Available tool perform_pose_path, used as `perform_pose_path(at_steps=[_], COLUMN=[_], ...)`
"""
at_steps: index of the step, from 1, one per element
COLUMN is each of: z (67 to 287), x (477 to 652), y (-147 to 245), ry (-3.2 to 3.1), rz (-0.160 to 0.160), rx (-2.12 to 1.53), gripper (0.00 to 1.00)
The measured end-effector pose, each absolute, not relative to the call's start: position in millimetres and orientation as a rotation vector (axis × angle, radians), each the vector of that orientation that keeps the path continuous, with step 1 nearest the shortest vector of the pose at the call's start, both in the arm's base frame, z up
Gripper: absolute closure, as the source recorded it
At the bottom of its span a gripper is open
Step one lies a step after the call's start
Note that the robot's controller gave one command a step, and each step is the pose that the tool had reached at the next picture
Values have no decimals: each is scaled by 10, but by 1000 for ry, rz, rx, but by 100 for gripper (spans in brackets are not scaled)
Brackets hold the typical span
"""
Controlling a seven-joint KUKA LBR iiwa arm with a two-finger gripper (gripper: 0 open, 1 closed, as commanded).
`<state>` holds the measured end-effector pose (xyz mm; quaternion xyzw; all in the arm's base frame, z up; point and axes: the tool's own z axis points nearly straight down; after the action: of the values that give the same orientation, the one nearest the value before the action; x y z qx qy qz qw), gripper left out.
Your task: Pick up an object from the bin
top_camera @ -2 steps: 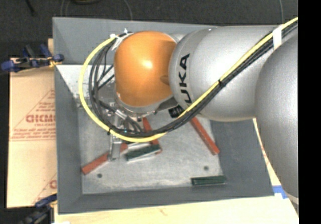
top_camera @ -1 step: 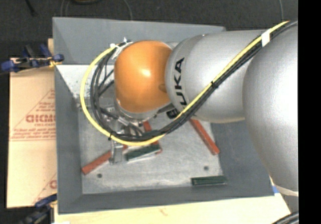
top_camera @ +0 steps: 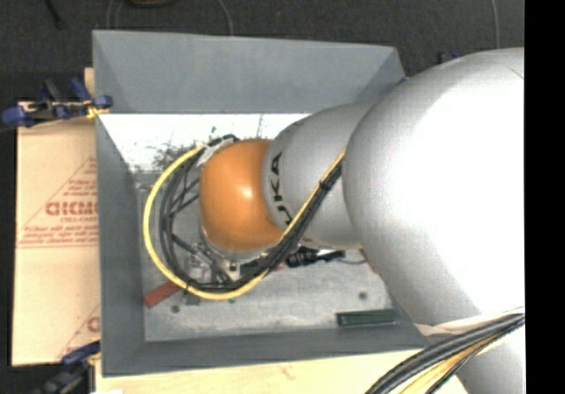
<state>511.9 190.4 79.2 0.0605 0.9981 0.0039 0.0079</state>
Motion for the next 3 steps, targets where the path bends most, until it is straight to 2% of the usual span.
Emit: perform_pose_path(at_steps=[1,2,3], z=[792,1145,1288], x=[5119,5044,5269], y=[1904,1857,1941], ry=[3120,3142,3133], rz=[13,-2,2], rx=[192,173,206], gripper=[100,100,0])
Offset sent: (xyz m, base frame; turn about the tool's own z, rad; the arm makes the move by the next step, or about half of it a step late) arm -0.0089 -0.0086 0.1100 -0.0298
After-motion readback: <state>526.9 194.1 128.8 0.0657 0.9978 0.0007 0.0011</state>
